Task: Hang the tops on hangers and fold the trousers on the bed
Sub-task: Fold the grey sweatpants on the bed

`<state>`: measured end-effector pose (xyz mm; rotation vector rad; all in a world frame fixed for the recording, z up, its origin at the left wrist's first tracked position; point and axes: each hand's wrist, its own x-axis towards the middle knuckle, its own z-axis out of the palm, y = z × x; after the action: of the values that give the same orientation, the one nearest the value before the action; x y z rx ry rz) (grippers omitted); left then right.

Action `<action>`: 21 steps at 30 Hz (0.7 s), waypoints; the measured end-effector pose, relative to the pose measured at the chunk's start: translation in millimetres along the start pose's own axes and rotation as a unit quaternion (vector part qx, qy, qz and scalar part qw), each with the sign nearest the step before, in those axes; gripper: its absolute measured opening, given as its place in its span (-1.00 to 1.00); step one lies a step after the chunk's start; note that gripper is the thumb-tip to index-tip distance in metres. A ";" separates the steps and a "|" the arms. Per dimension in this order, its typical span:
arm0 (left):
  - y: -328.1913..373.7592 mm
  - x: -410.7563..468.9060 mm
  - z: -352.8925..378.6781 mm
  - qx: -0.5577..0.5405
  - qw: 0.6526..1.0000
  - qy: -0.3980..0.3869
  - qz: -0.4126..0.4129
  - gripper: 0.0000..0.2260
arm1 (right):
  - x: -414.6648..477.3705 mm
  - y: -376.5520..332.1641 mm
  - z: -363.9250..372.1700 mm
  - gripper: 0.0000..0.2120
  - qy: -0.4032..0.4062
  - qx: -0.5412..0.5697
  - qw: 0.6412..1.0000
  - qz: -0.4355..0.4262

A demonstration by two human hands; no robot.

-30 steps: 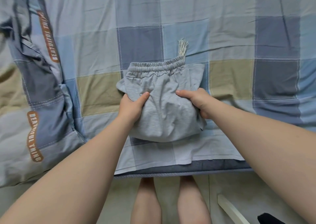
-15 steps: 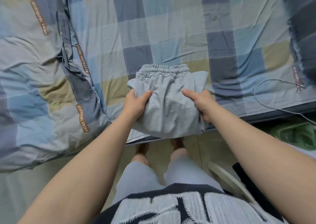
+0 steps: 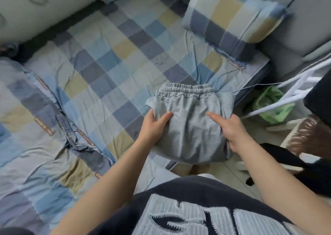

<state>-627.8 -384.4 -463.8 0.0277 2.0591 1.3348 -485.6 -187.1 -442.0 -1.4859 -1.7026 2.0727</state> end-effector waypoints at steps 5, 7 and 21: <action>45.7 -20.5 56.4 0.045 0.993 -0.080 0.070 -0.67 | -58.0 0.4 -73.6 -0.78 0.089 0.094 0.990 -0.050; 62.2 -36.0 87.4 0.056 0.986 -0.112 0.106 -0.71 | -82.7 4.3 -107.0 -0.83 0.123 0.122 0.982 -0.071; 120.5 -263.0 385.1 0.114 0.908 -0.277 0.293 -0.72 | -267.0 94.5 -421.0 -0.73 0.300 0.233 0.906 -0.185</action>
<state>-255.0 -113.5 -323.8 1.0790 1.7396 1.2050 -5.6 -80.0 -317.1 -1.3171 -1.0533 1.4655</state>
